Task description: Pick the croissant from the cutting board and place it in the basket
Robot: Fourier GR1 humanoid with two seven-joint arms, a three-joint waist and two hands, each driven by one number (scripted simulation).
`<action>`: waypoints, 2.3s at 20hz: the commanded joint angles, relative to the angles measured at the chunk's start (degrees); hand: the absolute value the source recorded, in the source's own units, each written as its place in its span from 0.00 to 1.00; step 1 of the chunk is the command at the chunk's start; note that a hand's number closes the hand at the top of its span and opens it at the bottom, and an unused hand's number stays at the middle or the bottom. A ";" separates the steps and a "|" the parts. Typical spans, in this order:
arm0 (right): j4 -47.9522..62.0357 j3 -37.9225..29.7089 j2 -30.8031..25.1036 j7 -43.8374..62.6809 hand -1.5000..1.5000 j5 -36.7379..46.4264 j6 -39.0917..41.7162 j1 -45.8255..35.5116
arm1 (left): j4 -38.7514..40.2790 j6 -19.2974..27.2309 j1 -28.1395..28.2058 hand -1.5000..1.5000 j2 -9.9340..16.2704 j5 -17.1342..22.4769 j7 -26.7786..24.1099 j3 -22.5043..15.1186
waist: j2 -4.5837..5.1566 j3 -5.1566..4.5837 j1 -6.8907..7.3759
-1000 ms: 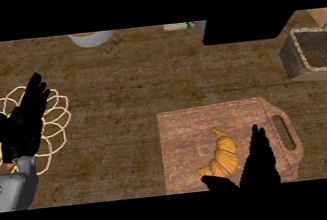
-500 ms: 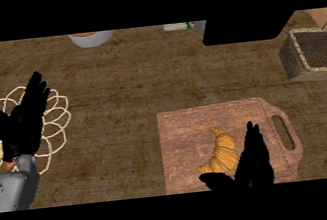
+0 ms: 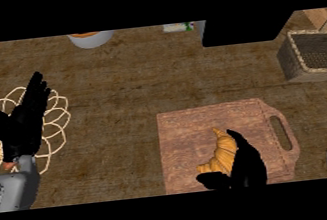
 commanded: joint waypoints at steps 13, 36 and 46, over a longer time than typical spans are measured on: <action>4.20 4.65 -4.03 -11.97 1.00 -10.38 2.31 0.32 | 3.29 -1.17 0.04 0.50 -2.09 -1.34 -3.02 1.25 | 0.83 0.62 0.13; -49.69 -7.10 -50.83 -68.44 1.00 -60.92 18.02 19.23 | 0.76 -2.16 3.20 0.50 -1.12 -0.34 -2.89 2.82 | 0.46 0.65 -1.60; -51.76 -33.48 -50.92 -54.34 1.00 -84.43 20.11 14.98 | -0.65 -1.75 2.25 0.50 -1.78 -2.16 -2.09 1.67 | 0.88 0.47 0.13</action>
